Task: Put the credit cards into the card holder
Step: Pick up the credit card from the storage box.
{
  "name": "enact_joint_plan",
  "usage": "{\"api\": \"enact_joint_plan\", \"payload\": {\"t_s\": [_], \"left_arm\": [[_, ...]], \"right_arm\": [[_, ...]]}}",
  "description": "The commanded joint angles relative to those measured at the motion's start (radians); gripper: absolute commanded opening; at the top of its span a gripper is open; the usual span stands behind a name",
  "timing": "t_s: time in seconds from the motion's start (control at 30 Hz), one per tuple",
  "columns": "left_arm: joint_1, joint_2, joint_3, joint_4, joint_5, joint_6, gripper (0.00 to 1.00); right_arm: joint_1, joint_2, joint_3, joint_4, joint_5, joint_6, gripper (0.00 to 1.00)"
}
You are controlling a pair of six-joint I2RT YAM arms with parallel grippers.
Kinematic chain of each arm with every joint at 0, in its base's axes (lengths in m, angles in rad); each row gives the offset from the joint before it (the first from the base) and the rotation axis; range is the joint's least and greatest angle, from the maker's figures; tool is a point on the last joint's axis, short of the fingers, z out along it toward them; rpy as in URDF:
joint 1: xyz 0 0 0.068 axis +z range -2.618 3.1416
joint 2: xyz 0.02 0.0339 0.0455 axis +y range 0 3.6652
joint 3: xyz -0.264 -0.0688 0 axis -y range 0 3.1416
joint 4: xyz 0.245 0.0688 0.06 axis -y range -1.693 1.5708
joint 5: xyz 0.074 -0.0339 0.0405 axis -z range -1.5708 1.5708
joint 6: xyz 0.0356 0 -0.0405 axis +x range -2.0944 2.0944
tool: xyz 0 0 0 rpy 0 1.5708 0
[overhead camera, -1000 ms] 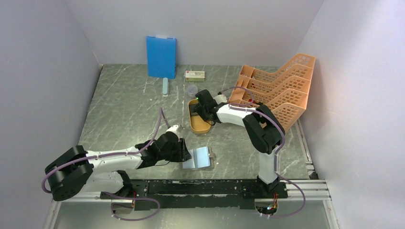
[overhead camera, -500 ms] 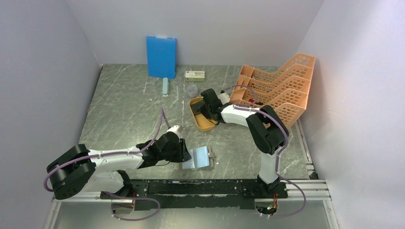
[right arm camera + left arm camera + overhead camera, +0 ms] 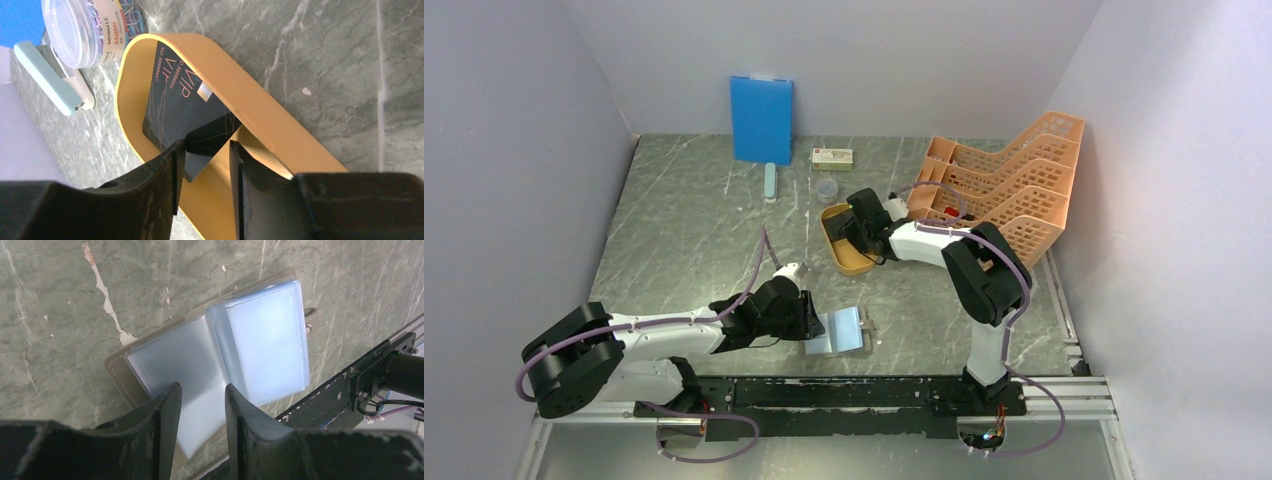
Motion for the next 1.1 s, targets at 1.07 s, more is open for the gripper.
{"api": "enact_joint_plan", "payload": {"t_s": [1.07], "left_arm": [[-0.001, 0.034, 0.049, 0.016, -0.001, 0.008, 0.42]], "right_arm": [[-0.009, -0.175, -0.01, -0.065, 0.007, -0.002, 0.0]]}}
